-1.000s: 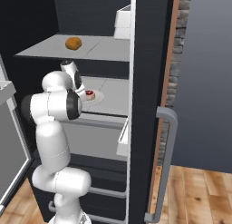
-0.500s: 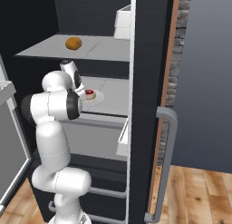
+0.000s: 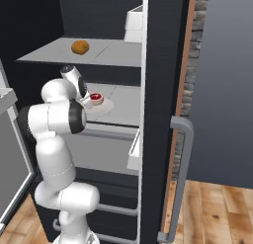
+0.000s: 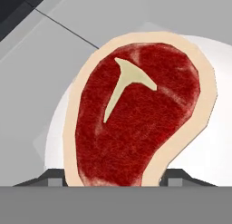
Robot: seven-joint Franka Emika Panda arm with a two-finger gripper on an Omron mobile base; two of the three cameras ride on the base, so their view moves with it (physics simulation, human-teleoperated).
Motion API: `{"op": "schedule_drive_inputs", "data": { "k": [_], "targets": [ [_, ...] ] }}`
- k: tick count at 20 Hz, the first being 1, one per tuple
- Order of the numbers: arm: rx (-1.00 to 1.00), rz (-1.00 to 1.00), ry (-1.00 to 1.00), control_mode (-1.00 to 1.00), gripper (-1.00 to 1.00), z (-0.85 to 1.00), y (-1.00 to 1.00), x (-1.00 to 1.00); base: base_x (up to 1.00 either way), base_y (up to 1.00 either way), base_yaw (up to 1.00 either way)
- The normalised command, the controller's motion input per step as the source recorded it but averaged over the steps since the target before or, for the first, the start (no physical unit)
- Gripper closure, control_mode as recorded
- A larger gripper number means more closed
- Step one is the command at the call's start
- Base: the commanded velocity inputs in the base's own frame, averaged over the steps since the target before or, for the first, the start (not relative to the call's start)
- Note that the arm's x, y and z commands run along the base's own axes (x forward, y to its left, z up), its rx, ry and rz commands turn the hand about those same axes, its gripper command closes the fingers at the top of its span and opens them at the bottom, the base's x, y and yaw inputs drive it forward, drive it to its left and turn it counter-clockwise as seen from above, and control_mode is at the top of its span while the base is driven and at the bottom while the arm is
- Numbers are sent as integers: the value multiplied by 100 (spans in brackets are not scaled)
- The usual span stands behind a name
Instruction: Retrieve the steak from the fridge and place it on the cutting board.
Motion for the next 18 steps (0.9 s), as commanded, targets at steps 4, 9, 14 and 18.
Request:
{"op": "schedule_drive_inputs", "data": {
  "k": [4,9,14,18],
  "targets": [
    [0,0,-3,-100,100,-14,0,-5,0,0,0],
    [-1,0,-11,-100,100,-11,0,-33,0,0,0],
    [0,0,-17,-100,100,26,0,-75,0,0,0],
    [7,-2,-6,-100,100,96,1,-100,0,0,0]
  ]
}}
